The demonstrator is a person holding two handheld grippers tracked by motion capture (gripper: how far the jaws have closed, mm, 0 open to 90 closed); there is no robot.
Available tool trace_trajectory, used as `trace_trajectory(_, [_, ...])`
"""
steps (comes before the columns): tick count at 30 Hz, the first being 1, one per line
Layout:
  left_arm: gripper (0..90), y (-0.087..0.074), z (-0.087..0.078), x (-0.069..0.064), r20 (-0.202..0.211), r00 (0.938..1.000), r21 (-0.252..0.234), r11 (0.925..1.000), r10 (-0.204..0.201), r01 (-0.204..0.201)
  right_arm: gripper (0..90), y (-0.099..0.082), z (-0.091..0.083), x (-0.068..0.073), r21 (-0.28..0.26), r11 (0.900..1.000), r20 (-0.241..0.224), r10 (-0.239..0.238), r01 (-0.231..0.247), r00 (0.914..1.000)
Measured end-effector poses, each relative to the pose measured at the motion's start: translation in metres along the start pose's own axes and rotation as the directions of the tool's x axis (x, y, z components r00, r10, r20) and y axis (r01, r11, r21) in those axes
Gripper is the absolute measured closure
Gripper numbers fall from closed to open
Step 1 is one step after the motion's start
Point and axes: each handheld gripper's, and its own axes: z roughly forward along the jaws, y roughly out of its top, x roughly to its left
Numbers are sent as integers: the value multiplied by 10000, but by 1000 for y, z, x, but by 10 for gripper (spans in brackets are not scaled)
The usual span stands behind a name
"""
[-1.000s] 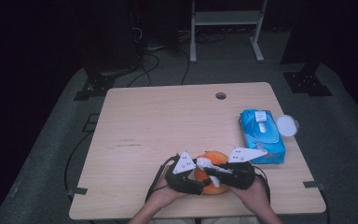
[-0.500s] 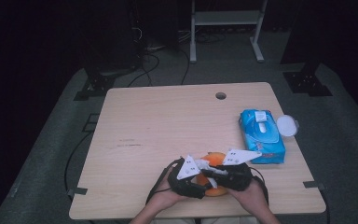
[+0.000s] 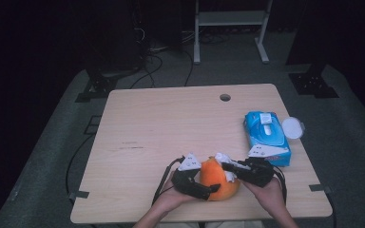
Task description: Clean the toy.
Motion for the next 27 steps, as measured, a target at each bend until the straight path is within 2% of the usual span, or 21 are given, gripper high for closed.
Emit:
trace_trajectory(1, [250, 1, -2, -1, -176, 9990, -18, 9992, 407, -407, 810, 1, 1, 1, -53, 10000, -95, 57, -57, 9999])
trace_trajectory(2, [280, 2, -5, -3, -331, 9963, -106, 9968, 791, -795, 811, 1, 1, 1, -169, 9998, -164, 71, -73, 9998])
trace_trajectory(3, [280, 4, -7, -4, -583, 9900, -136, 9915, 1287, -1296, 811, 1, 1, 1, -169, 9998, -164, 71, -73, 9998])
trace_trajectory(4, [296, 6, -10, -6, -1011, 9748, -57, 9797, 1986, -2002, 811, 2, 0, 1, -275, 9994, -248, 189, -196, 9995])
trace_trajectory(5, [302, 8, -13, -7, -1410, 9549, 36, 9647, 2613, -2634, 811, 2, 0, 0, -394, 9989, -331, 224, -237, 9992])
trace_trajectory(6, [302, 9, -15, -6, -1606, 9421, 171, 9552, 2944, -2956, 810, 3, 1, 0, -481, 9983, -410, 309, -329, 9987])
trace_trajectory(7, [295, 9, -16, -2, -1558, 9451, 216, 9575, 2874, -2876, 810, 3, 3, 1, -491, 9982, -454, 326, -348, 9984])
trace_trajectory(9, [226, 6, -17, 7, -1063, 9668, 214, 9726, 2325, -2316, 811, 1, 8, 2, -413, 9989, -440, 220, -239, 9988])
trace_trajectory(10, [186, 6, -18, 10, -925, 9753, 134, 9797, 2006, -2002, 811, 1, 11, 3, -369, 9990, -431, 231, -247, 9988])
trace_trajectory(11, [156, 5, -19, 14, -643, 9888, -135, 9907, 1345, -1356, 811, 0, 13, 3, -379, 9990, -398, 222, -237, 9990])
trace_trajectory(12, [134, 5, -20, 15, -468, 9941, -358, 9944, 979, -996, 811, 0, 16, 5, -304, 9992, -386, 249, -261, 9989])
trace_trajectory(13, [139, 7, -23, 16, -489, 9952, -429, 9953, 852, -874, 811, 0, 17, 7, -272, 9995, -406, 170, -181, 9990])
trace_trajectory(15, [170, 7, -23, 15, -560, 9943, -368, 9950, 909, -931, 810, 0, 18, 11, -223, 9996, -446, 141, -151, 9989])
trace_trajectory(17, [236, 4, -21, 11, -800, 9822, -126, 9851, 1698, -1714, 809, 2, 21, 23, -151, 9996, -442, -244, 238, 9987])
trace_trajectory(18, [257, 3, -21, 10, -826, 9775, -99, 9806, 1943, -1957, 808, 2, 22, 28, -131, 9987, -520, -489, 483, 9974])
trace_trajectory(20, [284, 2, -21, 6, -966, 9615, 18, 9661, 2573, -2583, 808, 2, 28, 36, -163, 9981, -944, -610, 597, 9937])
trace_trajectory(21, [290, 1, -21, 6, -1002, 9595, 52, 9645, 2632, -2640, 809, 3, 30, 38, -128, 9969, -838, -790, 782, 9934])
trace_trajectory(22, [296, 1, -22, 7, -945, 9619, -22, 9662, 2566, -2579, 810, 3, 30, 39, -104, 9960, -731, -897, 892, 9933])
trace_trajectory(25, [299, 0, -23, 9, -912, 9638, -152, 9674, 2504, -2527, 811, 5, 23, 30, -255, 9961, -196, -848, 843, 9962])
trace_trajectory(26, [298, 1, -21, 7, -899, 9632, -248, 9662, 2534, -2565, 811, 5, 18, 22, -269, 9976, 30, -630, 631, 9980])
trace_trajectory(27, [298, 1, -21, 7, -899, 9632, -248, 9662, 2534, -2565, 811, 5, 18, 22, -269, 9976, 30, -630, 631, 9980])
